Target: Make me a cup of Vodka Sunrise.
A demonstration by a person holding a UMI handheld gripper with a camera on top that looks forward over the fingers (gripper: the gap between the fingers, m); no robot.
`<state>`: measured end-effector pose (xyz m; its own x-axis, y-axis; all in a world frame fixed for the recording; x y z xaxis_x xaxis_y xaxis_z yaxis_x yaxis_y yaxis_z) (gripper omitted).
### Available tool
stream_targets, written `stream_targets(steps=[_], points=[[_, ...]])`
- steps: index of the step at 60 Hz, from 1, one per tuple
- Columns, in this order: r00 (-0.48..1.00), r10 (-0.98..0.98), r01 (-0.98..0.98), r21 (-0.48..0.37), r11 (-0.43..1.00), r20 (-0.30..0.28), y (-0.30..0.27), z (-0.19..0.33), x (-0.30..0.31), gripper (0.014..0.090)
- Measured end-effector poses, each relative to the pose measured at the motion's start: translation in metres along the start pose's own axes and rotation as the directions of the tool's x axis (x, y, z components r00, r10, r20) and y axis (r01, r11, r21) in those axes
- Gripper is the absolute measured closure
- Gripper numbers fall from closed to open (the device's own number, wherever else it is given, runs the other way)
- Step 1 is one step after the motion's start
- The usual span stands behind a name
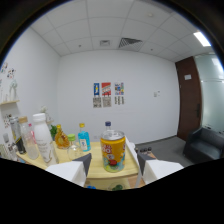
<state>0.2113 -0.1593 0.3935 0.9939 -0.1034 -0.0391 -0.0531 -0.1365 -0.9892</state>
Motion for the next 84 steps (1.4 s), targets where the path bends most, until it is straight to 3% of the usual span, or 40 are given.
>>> stream_targets(steps=[12,22,42,58,69,84], points=[[1.000,0.010,-0.009,-0.031,0.999,0.022,0.005,0.047,0.002,0.0271],[0.999,-0.016,0.016,-0.024,1.000,0.028,0.008,0.060,-0.001,0.0508],[0.999,-0.033,0.033,-0.018,0.999,0.010,0.002,0.055,-0.002,0.0538],[1.000,-0.015,0.015,0.057,0.998,0.004,-0.026,-0.012,-0.007,0.0539],[0.999,-0.030,0.030,-0.007,1.000,-0.013,0.037,-0.056,-0.023,0.0540],[0.998,-0.066,0.067,-0.182,0.981,0.011,0.176,-0.044,-0.060,0.0540]])
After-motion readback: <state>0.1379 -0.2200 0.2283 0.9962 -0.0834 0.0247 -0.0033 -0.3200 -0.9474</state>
